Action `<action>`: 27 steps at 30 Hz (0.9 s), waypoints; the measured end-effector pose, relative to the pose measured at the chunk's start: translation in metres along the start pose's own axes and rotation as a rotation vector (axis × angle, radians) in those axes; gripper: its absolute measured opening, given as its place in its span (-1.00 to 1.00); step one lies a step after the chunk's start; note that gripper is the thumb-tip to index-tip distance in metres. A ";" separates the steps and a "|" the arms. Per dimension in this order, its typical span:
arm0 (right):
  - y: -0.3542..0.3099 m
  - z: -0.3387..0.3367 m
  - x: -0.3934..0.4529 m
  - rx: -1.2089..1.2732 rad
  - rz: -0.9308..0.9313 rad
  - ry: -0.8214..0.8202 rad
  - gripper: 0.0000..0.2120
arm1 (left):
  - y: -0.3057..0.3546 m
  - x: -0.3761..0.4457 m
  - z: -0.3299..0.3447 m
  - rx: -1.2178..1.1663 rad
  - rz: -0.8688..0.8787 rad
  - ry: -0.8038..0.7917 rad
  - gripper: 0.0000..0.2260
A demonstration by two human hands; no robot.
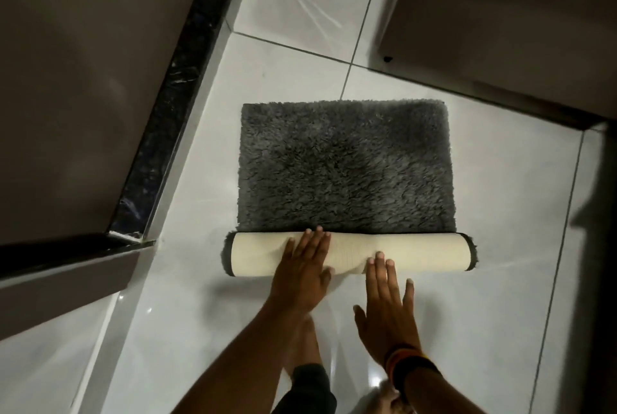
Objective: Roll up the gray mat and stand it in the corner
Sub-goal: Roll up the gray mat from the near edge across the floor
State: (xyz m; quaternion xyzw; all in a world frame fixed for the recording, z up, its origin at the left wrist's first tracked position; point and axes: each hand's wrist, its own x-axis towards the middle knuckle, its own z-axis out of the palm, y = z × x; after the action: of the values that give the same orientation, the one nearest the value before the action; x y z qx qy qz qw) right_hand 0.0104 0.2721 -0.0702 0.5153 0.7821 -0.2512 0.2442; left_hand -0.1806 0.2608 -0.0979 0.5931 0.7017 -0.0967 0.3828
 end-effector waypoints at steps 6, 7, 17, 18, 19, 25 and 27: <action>-0.002 -0.039 0.067 -0.038 0.032 -0.081 -0.10 | 0.000 0.010 -0.031 -0.022 -0.053 0.147 -0.39; 0.000 -0.053 0.086 -0.027 0.018 -0.084 -0.14 | 0.003 0.004 -0.028 -0.030 -0.010 0.195 -0.38; 0.011 -0.099 0.094 -0.038 0.040 -0.043 -0.22 | 0.007 0.038 -0.062 -0.051 -0.059 0.127 -0.35; 0.013 -0.090 0.082 -0.030 0.049 -0.071 -0.18 | 0.007 0.047 -0.072 -0.079 -0.069 0.113 -0.35; 0.016 -0.087 0.082 -0.036 0.057 -0.094 -0.15 | 0.006 0.060 -0.084 -0.102 -0.078 0.094 -0.35; 0.021 -0.107 0.132 -0.032 0.056 -0.088 -0.03 | -0.005 0.092 -0.114 -0.187 -0.023 0.178 -0.33; 0.021 -0.128 0.158 0.040 0.043 -0.049 -0.04 | 0.002 0.093 -0.117 -0.111 0.057 0.272 -0.35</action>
State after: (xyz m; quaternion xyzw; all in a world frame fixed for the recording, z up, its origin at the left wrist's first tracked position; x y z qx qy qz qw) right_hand -0.0412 0.4701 -0.0776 0.5303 0.7596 -0.2741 0.2582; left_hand -0.2285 0.4005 -0.0775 0.5984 0.7341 0.0343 0.3191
